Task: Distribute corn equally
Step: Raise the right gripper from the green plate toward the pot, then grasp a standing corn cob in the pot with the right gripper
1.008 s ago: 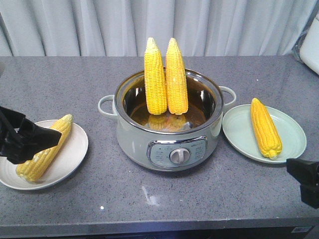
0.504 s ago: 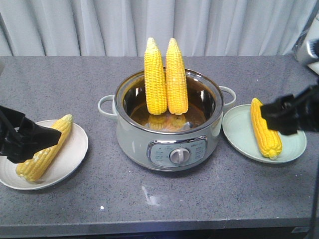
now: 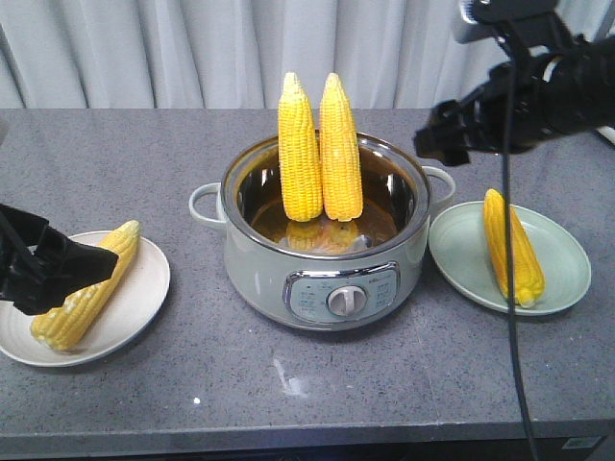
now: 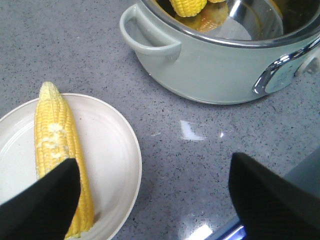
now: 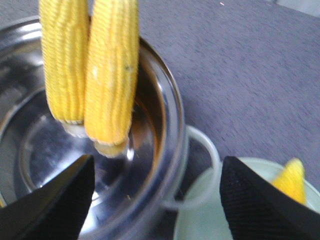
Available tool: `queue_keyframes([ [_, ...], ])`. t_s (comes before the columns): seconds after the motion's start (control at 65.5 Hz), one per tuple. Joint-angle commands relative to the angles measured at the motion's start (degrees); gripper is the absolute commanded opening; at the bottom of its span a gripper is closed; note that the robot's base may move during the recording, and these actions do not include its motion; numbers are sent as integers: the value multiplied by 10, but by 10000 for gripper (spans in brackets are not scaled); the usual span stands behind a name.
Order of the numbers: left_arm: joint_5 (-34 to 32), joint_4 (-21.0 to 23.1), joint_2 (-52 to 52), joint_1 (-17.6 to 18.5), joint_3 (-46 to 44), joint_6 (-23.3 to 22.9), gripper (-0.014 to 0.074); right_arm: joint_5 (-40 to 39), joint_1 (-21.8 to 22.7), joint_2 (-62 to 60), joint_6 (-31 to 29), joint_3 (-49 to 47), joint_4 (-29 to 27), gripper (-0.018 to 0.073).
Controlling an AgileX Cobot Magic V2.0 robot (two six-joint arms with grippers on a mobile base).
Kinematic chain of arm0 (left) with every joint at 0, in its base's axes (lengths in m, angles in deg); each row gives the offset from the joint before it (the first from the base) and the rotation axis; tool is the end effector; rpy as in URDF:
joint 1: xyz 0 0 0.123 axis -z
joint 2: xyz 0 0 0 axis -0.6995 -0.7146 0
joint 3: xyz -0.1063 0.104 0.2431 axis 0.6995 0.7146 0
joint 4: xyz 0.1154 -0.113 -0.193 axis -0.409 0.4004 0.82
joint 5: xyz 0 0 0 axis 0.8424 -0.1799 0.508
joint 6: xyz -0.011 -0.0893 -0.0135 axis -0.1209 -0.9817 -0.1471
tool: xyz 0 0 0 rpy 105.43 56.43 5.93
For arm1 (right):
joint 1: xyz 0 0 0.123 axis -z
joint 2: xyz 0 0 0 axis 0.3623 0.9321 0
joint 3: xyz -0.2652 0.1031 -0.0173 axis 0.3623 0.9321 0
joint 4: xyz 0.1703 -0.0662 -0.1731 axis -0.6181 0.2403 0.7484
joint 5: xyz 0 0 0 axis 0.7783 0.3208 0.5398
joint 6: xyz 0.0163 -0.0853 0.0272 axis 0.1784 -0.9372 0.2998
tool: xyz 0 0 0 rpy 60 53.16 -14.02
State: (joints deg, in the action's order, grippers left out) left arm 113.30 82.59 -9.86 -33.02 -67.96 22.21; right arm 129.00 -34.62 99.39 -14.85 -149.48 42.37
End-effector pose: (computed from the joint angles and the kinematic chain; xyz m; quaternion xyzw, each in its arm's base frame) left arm 0.1961 -0.0643 0.3598 0.2274 0.8923 -0.1257 0.3693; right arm 0.3325 0.0931 0.3741 -0.1971 0.8938 0.0881 0.3930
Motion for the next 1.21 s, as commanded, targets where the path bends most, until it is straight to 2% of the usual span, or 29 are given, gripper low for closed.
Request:
queue_keyframes([
  [0.0,-31,19,10,3,-12,0,585,-19,9,20,-43,-63,-51,496],
  [0.122,-31,19,10,3,-12,0,585,-8,20,72,-118,-124,-125,496],
  [0.336,-31,19,10,3,-12,0,585,-7,18,136,-198,-184,-216,496],
  [0.565,-31,19,10,3,-12,0,585,-17,18,186,-239,-215,-281,496],
  [0.855,-31,19,10,3,-12,0,585,-84,18,233,-292,-220,-358,491],
  [1.069,-31,19,10,3,-12,0,585,-96,18,258,-347,-220,-426,415],
  [1.191,-31,19,10,3,-12,0,585,-93,18,260,-354,-220,-428,319],
])
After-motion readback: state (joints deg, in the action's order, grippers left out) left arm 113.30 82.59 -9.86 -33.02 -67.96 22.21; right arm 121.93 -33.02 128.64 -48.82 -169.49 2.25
